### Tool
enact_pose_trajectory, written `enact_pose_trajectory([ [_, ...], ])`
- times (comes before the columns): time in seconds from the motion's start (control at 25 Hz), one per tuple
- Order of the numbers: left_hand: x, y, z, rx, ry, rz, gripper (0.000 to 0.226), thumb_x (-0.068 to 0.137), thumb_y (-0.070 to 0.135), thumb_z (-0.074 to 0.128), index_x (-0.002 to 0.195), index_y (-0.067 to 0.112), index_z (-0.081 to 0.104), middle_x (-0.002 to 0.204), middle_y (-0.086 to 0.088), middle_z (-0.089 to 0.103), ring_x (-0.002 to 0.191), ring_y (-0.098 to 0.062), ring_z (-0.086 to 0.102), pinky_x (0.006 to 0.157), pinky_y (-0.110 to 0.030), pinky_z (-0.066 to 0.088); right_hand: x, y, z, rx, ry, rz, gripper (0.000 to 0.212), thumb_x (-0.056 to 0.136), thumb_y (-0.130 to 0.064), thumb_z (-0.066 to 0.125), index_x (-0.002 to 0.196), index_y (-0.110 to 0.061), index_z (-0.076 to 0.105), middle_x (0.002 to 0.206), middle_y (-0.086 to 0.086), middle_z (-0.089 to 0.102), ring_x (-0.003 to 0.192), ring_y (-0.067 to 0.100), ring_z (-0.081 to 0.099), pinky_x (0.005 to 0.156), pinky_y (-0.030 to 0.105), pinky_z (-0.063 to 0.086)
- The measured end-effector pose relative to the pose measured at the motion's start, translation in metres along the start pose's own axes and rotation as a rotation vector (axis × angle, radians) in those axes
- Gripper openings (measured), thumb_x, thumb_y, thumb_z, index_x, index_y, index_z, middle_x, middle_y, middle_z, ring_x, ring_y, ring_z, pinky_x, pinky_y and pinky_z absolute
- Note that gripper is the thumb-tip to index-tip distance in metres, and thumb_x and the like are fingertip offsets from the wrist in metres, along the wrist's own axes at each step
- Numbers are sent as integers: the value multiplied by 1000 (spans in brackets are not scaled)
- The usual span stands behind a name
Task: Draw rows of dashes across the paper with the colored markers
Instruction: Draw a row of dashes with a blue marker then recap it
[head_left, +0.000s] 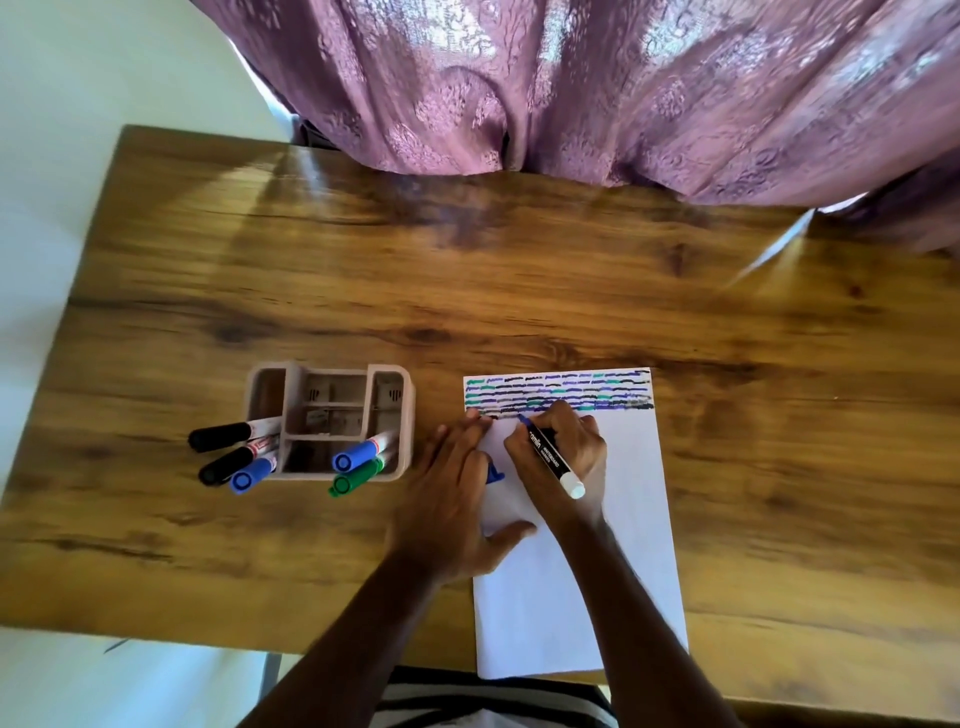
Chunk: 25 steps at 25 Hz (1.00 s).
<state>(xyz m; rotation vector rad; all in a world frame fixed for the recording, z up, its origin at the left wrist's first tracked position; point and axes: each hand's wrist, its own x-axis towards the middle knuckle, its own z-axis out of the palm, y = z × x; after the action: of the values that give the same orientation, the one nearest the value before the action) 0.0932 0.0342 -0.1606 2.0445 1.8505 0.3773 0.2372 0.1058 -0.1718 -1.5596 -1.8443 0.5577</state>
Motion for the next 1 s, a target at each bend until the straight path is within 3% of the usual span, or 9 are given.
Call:
enact_pose_trajectory([
  [0.28,-1,0,-1,7,-24,-11,99,74,75,63,143,7,43,154,-11,46,148,-27,35,118,-51,33,-1,0,0,4,-30,36,26,78,-27,74,89,-5,64,88,12,75,72,28,68,57,30,58],
  [0.48,-1,1,0,11,-30,-15,99,74,75,62,143,6,44,155,-11,44,149,-27,33,120,-49,30,0,0,1,18,-15,45,25,78,-27,73,87,-4,64,86,12,75,72,26,67,63,11,43],
  [0.88,1,2,-3,16,-43,-23,94,75,76,61,137,6,50,155,-11,45,148,-27,33,120,-50,31,2,-1,0,58,-1,78,22,79,-22,74,90,-7,63,90,11,75,73,27,69,58,31,59],
  [1.0,1,3,-4,-3,-46,-28,95,75,75,62,140,7,47,154,-10,45,148,-27,34,119,-51,32,0,-2,-1,76,14,71,21,79,-21,74,90,-7,62,89,11,75,71,26,68,57,27,57],
])
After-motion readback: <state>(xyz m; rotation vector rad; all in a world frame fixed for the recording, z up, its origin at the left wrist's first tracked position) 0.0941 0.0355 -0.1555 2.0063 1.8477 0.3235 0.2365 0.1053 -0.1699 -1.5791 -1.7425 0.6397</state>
